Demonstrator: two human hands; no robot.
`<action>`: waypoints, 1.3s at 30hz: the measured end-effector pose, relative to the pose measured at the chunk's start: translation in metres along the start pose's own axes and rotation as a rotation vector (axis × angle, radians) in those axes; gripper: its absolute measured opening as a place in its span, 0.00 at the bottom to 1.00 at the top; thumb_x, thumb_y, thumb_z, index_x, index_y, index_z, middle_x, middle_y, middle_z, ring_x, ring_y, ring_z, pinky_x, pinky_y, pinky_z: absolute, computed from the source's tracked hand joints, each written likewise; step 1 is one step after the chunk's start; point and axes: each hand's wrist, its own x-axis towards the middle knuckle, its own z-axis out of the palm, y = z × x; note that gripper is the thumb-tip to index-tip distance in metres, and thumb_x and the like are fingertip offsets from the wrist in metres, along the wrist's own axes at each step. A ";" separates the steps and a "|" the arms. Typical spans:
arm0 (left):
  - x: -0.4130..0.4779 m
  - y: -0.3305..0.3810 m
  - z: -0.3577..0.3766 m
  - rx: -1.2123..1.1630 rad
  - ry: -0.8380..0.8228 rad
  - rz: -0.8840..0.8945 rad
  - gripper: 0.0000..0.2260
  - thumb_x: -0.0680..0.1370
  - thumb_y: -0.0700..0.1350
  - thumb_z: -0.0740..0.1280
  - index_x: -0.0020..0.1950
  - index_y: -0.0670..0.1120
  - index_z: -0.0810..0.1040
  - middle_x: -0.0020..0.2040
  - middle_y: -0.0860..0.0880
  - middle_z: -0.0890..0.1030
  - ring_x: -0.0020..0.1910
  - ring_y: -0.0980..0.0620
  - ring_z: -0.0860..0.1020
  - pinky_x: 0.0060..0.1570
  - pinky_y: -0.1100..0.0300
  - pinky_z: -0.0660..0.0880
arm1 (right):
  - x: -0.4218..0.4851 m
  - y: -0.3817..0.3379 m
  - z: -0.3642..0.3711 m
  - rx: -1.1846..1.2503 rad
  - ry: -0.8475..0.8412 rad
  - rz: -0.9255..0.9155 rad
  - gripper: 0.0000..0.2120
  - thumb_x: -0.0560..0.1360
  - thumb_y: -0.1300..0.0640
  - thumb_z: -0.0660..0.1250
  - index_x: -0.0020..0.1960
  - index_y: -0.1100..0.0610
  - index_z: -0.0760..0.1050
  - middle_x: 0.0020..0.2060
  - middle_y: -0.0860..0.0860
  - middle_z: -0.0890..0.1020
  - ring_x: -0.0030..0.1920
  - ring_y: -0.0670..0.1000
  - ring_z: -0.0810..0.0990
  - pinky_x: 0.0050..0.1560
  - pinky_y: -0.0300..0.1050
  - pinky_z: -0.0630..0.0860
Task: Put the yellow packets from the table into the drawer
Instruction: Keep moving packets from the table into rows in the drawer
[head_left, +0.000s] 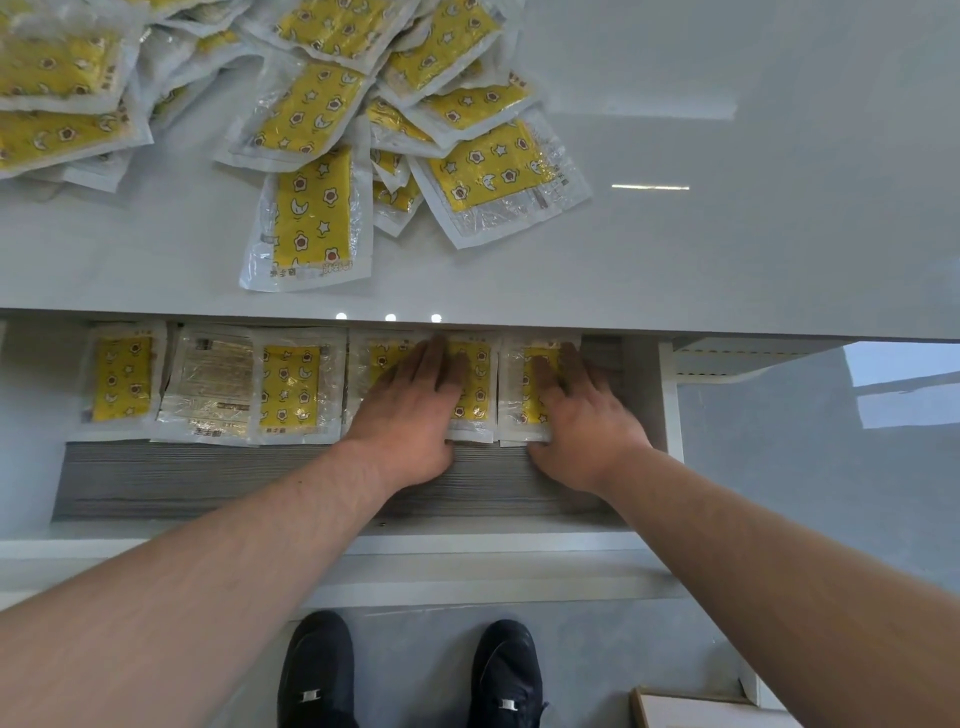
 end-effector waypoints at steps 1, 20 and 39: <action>0.000 0.000 0.000 0.005 0.003 0.004 0.42 0.69 0.49 0.71 0.76 0.48 0.51 0.78 0.42 0.50 0.76 0.43 0.52 0.73 0.50 0.53 | 0.001 0.000 0.000 -0.002 0.003 0.000 0.43 0.73 0.44 0.66 0.78 0.48 0.42 0.78 0.53 0.42 0.76 0.61 0.50 0.69 0.57 0.65; 0.008 -0.018 0.001 -0.091 0.068 0.145 0.25 0.80 0.55 0.59 0.76 0.55 0.58 0.79 0.53 0.52 0.77 0.51 0.48 0.73 0.56 0.42 | 0.011 0.008 -0.008 -0.002 0.132 -0.059 0.28 0.77 0.45 0.62 0.75 0.48 0.59 0.77 0.49 0.57 0.76 0.55 0.56 0.70 0.52 0.65; -0.079 -0.035 -0.092 -0.369 0.436 0.219 0.18 0.75 0.50 0.63 0.60 0.41 0.79 0.56 0.46 0.81 0.56 0.50 0.78 0.56 0.57 0.76 | -0.070 -0.047 -0.070 0.286 0.257 -0.202 0.14 0.77 0.49 0.62 0.60 0.50 0.78 0.49 0.44 0.82 0.49 0.46 0.78 0.47 0.38 0.75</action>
